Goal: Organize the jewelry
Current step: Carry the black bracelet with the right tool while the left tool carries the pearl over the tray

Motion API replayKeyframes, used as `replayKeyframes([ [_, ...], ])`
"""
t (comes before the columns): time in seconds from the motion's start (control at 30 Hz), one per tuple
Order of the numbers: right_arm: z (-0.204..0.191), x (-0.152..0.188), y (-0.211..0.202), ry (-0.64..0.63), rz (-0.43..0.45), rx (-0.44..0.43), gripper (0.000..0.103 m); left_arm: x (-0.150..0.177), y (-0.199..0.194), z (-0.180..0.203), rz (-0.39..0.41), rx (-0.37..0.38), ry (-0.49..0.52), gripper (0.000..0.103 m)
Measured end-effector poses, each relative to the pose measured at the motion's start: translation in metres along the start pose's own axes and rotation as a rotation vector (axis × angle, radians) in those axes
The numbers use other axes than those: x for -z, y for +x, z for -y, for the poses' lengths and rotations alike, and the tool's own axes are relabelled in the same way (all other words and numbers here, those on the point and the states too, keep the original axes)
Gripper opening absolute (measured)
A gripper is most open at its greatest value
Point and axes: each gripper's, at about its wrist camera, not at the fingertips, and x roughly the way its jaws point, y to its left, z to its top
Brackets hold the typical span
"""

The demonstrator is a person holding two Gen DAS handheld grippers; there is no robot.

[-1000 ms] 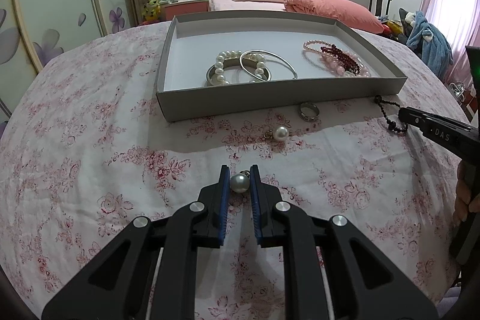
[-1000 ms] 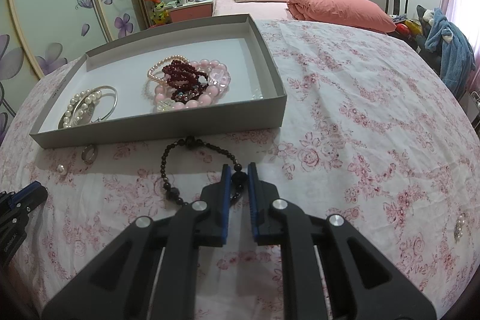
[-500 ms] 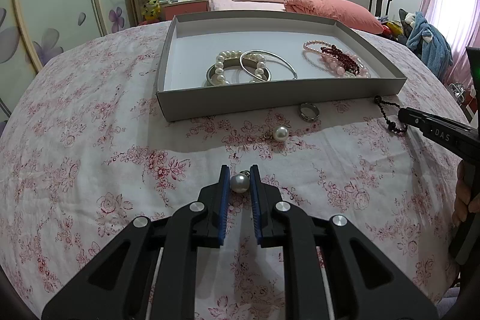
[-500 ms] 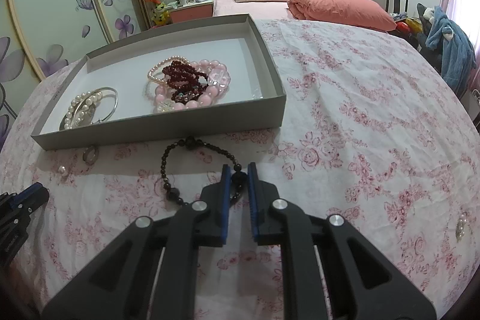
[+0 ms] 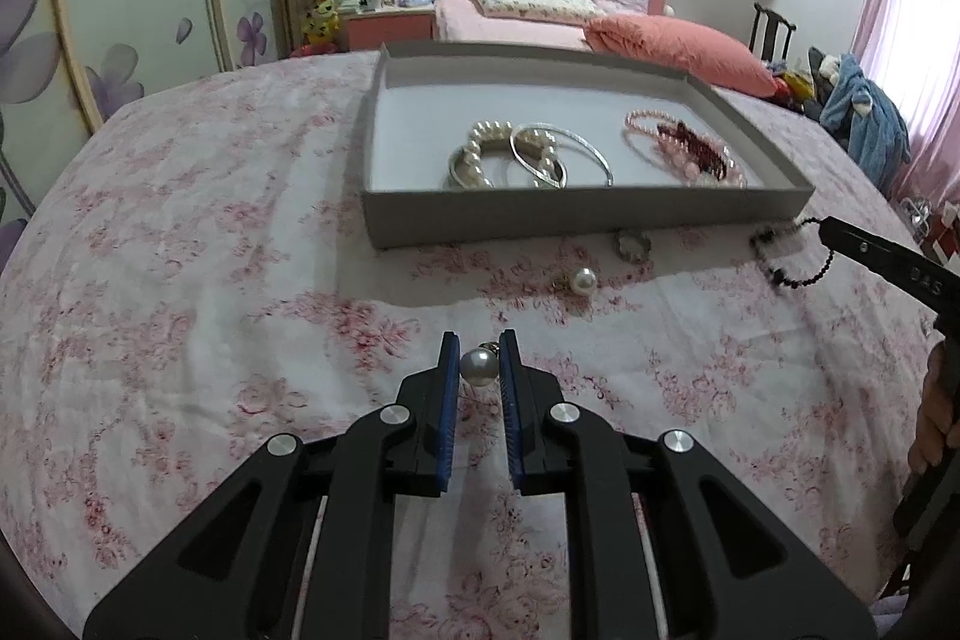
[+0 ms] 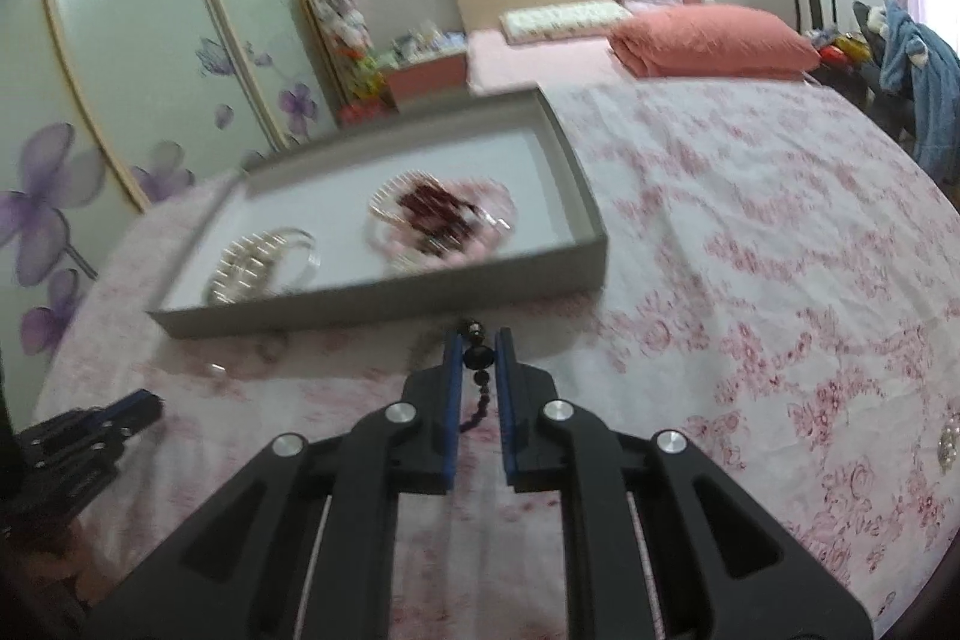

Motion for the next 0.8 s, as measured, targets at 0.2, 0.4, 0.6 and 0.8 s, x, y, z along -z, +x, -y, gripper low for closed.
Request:
replayKeyframes([
  [0.2,-0.008,-0.005,-0.026,-0.006,0.062,-0.045,0.011,-0.005,-0.02,-0.003,0.058,0.008,-0.023,0.014],
  [0.4,-0.013,-0.006,-0.046,-0.02,0.115,-0.057,0.011,-0.008,-0.037,0.0,0.108,0.012,-0.039,0.014],
  [0.6,-0.024,-0.009,-0.066,-0.056,0.193,-0.05,0.011,-0.013,-0.059,0.004,0.19,0.002,-0.035,0.014],
  [0.8,-0.038,-0.012,-0.082,-0.106,0.273,-0.028,0.011,-0.018,-0.079,0.013,0.278,-0.015,-0.007,0.014],
])
